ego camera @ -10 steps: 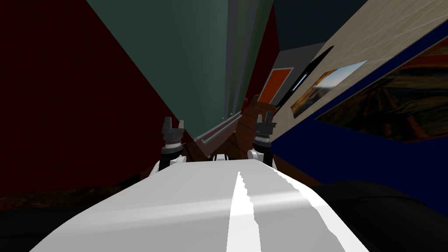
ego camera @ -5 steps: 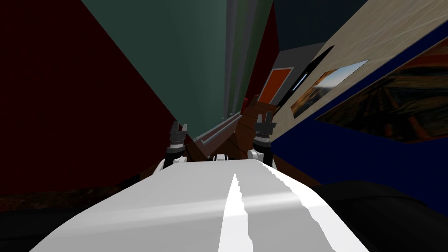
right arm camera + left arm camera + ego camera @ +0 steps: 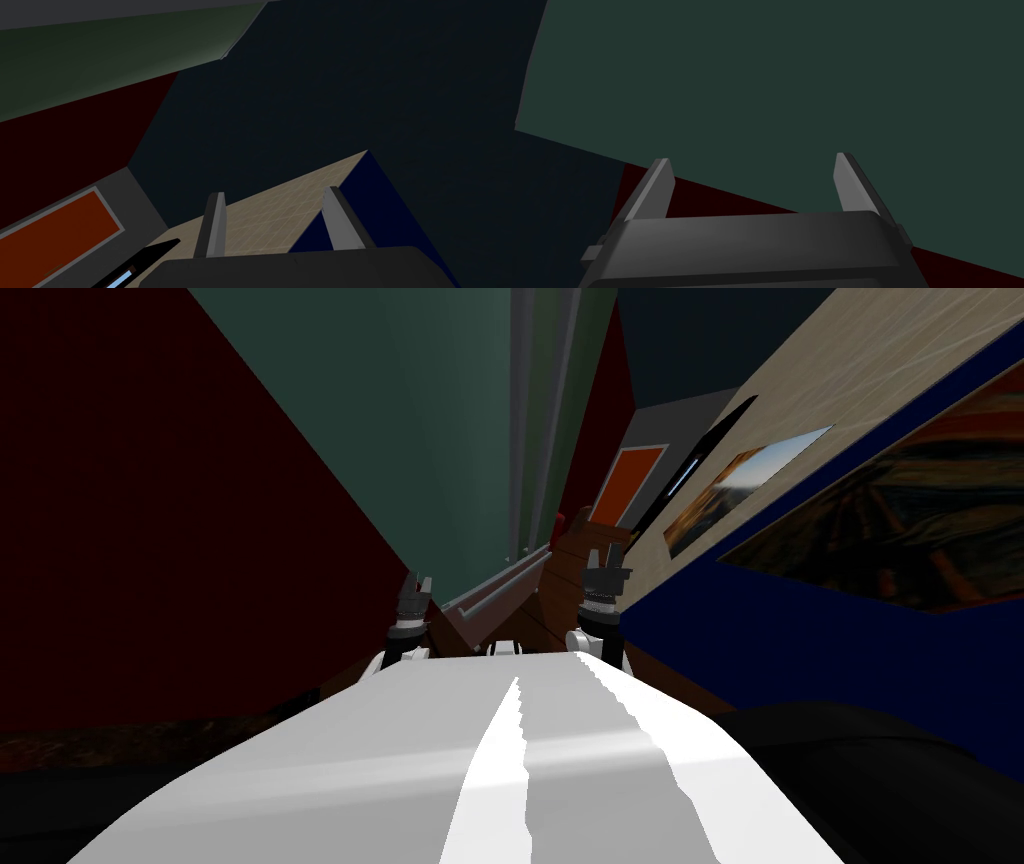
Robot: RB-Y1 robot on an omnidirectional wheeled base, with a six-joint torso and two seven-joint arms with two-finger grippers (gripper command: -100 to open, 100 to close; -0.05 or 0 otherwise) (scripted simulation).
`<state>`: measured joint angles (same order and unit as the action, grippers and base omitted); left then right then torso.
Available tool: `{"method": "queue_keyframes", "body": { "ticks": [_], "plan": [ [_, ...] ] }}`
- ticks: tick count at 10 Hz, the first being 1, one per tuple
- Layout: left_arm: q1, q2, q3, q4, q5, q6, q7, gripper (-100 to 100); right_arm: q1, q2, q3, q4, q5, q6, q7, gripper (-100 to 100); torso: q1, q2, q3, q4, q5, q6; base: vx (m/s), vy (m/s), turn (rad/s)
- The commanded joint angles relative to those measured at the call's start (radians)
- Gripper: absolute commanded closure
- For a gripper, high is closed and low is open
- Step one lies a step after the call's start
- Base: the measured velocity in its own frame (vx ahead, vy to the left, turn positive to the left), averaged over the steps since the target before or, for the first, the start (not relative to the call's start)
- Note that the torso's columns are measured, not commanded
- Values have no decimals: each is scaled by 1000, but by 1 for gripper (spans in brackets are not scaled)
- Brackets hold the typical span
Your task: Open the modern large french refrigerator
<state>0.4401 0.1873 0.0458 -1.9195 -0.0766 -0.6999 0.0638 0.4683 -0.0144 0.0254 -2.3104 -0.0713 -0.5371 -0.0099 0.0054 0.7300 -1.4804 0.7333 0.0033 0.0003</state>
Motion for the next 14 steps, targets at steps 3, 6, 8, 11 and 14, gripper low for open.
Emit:
{"method": "queue_keyframes", "body": {
  "ticks": [3, 6, 8, 11, 14],
  "plan": [
    [-12, 5, 3, 86, -3, -10, -13, -100, 0, 0, 0, 0, 0, 0, 0, 0, 3, -5, -3, -3, 2, 1, 3, -11, 2],
    [-32, 8, 6, 162, -9, -28, -32, -100, 0, 0, 0, 0, 0, 0, 0, 0, 5, -9, -5, -5, 3, 0, 3, -7, 2],
    [-41, 8, 7, 214, -12, -38, -41, -100, 0, 0, 0, 0, 0, 0, 0, 0, 6, -10, -5, -5, 4, 1, 7, -13, -8],
    [-51, 8, 8, 282, -15, -48, -51, -100, 0, 0, 0, 0, 0, 0, 0, 0, 8, -10, -5, -6, 4, 0, 6, -11, 5],
    [-61, 6, 9, 332, -18, -58, -61, -100, 0, 0, 0, 0, 0, 0, 0, 0, 8, -9, -4, -5, 4, 0, 7, -9, 0]
  ]
}}
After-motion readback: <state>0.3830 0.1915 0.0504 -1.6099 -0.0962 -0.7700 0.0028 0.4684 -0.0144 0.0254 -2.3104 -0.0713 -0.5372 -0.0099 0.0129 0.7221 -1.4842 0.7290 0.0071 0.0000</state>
